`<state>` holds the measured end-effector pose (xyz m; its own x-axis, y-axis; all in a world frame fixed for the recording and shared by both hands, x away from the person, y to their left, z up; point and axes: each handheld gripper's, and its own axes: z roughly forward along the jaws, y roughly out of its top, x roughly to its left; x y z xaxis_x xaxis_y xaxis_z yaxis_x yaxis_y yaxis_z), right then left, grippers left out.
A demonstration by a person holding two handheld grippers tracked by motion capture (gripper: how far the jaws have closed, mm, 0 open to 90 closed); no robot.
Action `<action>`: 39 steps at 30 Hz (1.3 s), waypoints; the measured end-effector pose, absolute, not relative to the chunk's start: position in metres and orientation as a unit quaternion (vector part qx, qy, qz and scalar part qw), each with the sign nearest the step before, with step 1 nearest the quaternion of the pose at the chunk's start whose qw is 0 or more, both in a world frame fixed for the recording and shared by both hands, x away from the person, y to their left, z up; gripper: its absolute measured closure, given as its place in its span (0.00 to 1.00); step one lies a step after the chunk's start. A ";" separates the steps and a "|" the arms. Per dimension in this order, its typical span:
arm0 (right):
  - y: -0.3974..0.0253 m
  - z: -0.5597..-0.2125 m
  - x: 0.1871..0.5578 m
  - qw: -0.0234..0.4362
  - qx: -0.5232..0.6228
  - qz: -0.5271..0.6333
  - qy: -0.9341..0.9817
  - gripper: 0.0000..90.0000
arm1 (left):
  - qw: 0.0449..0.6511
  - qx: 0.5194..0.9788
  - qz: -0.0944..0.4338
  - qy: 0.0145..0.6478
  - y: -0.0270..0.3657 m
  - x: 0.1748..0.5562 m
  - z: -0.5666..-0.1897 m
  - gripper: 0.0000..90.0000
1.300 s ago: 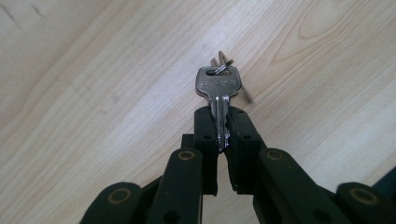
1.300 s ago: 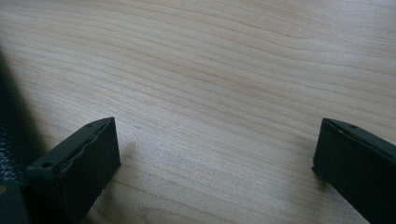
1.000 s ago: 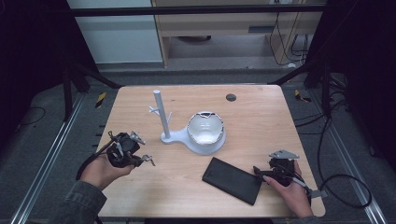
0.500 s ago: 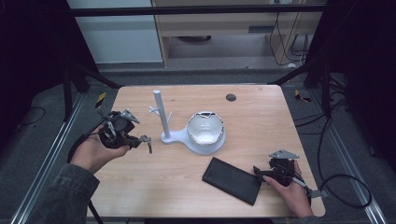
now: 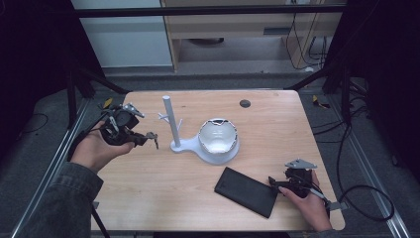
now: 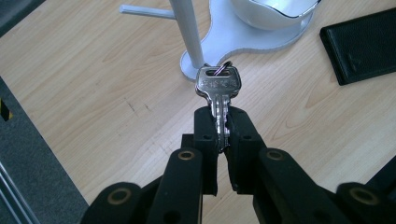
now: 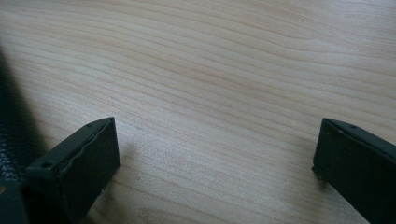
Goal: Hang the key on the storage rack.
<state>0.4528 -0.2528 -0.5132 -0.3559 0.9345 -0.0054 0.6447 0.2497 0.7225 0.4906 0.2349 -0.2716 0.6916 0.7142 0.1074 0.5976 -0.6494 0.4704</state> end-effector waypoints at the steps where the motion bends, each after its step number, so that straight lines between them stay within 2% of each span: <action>1: -0.253 -0.513 0.453 0.225 0.521 0.322 0.758 0.01 | 0.203 0.896 0.144 0.367 0.235 0.491 -0.270 0.92; 39: -0.253 -0.513 0.453 0.226 0.519 0.323 0.758 0.01 | 0.201 0.893 0.158 0.370 0.220 0.513 -0.244 0.92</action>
<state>0.4531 -0.2526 -0.5135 -0.3586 0.9335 -0.0068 0.6420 0.2520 0.7241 0.5133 0.2201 -0.2441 0.6762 0.7246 0.1333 0.5973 -0.6450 0.4767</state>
